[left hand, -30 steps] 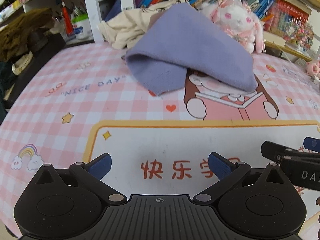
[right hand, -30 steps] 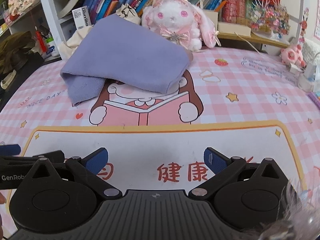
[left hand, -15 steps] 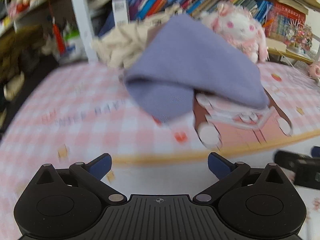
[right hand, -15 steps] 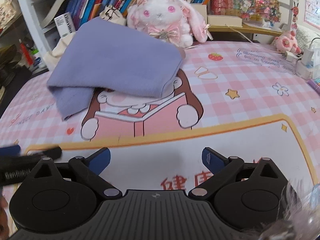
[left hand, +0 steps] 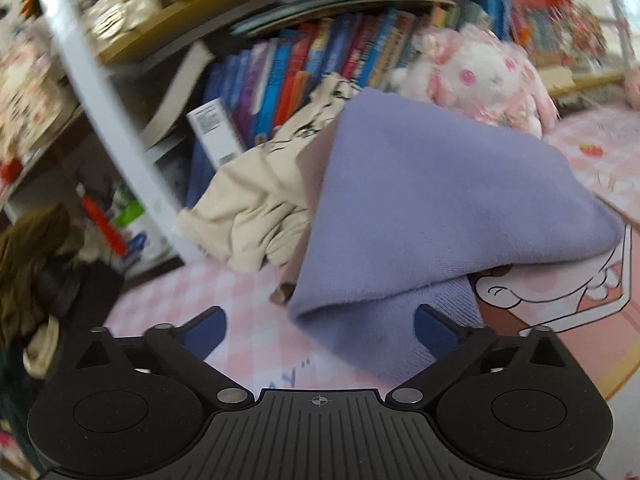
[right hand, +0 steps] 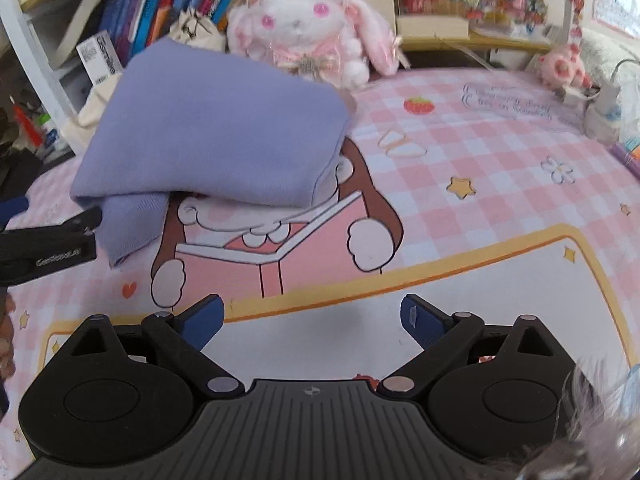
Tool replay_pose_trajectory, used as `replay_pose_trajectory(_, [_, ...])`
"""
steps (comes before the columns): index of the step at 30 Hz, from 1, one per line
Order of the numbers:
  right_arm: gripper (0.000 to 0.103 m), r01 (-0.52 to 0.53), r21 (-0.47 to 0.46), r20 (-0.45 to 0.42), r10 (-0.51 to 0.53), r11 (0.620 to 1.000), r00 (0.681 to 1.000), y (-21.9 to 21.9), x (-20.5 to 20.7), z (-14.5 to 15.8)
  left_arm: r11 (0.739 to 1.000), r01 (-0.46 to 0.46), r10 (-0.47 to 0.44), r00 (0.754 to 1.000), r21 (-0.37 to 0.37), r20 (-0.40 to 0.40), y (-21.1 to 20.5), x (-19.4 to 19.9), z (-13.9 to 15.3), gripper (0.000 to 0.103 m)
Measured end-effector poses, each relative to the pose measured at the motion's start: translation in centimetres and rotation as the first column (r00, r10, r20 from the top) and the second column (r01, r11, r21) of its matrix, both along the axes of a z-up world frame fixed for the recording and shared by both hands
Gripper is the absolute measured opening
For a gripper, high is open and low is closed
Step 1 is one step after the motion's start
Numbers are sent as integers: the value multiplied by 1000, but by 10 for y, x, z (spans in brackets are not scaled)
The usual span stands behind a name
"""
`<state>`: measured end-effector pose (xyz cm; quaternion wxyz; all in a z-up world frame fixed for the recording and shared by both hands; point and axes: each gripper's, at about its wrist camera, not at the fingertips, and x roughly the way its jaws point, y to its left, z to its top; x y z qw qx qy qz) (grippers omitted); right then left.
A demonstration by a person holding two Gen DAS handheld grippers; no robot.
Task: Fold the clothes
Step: 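Grasp the sweater edge with the left gripper while the right gripper grasps another edge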
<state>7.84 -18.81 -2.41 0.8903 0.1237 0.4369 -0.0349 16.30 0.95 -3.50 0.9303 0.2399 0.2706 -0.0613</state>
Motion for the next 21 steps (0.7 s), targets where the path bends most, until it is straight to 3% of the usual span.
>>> replay_pose_trajectory(6, [96, -10, 11, 1, 10, 1000, 1000, 4, -2, 4, 976, 86, -104, 991, 198, 81, -18, 9, -17, 93])
replay_pose_trajectory(11, [96, 15, 7, 2, -15, 1000, 1000, 3, -7, 6, 950, 127, -177, 971, 285, 158, -31, 13, -20, 89])
replay_pose_trajectory(13, [96, 16, 0, 5, -16, 1000, 1000, 2, -11, 6, 946, 134, -192, 966, 294, 176, -36, 15, -19, 80])
replay_pose_trajectory(15, [96, 14, -9, 7, -14, 1000, 1000, 1, -14, 7, 947, 148, -204, 963, 287, 178, -40, 15, -16, 44])
replay_pose_trajectory(18, [96, 7, -25, 14, -7, 1000, 1000, -1, -19, 8, 957, 166, -211, 961, 237, 178, -45, 11, -2, 14])
replay_pose_trajectory(21, [96, -28, -59, 36, 30, 998, 999, 0, -24, 11, 967, 197, -229, 947, 159, 224, -48, -4, 27, 10])
